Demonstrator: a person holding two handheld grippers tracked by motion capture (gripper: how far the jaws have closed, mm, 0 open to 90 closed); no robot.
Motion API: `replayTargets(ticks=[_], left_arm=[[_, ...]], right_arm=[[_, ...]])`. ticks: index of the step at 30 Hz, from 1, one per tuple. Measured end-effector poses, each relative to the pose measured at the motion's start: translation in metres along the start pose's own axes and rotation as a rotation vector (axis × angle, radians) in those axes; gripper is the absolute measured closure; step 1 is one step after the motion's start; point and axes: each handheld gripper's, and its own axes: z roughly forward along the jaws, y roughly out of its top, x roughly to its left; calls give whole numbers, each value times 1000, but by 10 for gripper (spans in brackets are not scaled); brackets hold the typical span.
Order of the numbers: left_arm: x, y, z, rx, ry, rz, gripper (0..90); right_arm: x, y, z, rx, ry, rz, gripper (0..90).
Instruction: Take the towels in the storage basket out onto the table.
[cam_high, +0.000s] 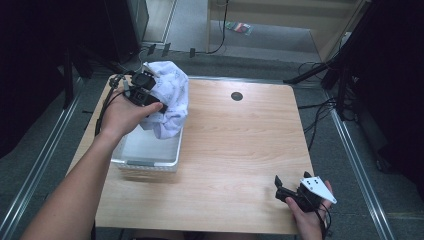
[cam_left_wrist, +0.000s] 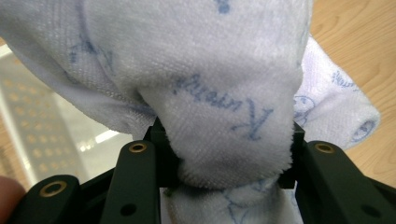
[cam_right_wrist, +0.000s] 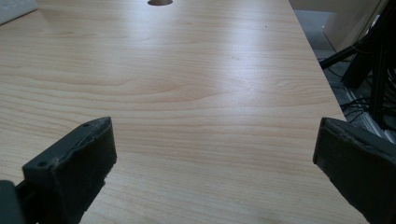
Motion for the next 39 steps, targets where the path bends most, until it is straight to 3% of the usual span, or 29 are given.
replayTargets(ticks=[9, 22, 29, 39], left_arm=[[-30, 21, 11, -3, -34, 43, 566], [-72, 43, 42, 3, -88, 88, 562], [-87, 47, 62, 7, -116, 78, 560], [-99, 36, 110, 37, -179, 31, 551]], right_arm=[[0, 0, 0, 1, -4, -1, 0], [0, 0, 0, -1, 2, 5, 0], [-1, 0, 0, -4, 7, 8, 0], [-1, 0, 0, -4, 12, 10, 0]])
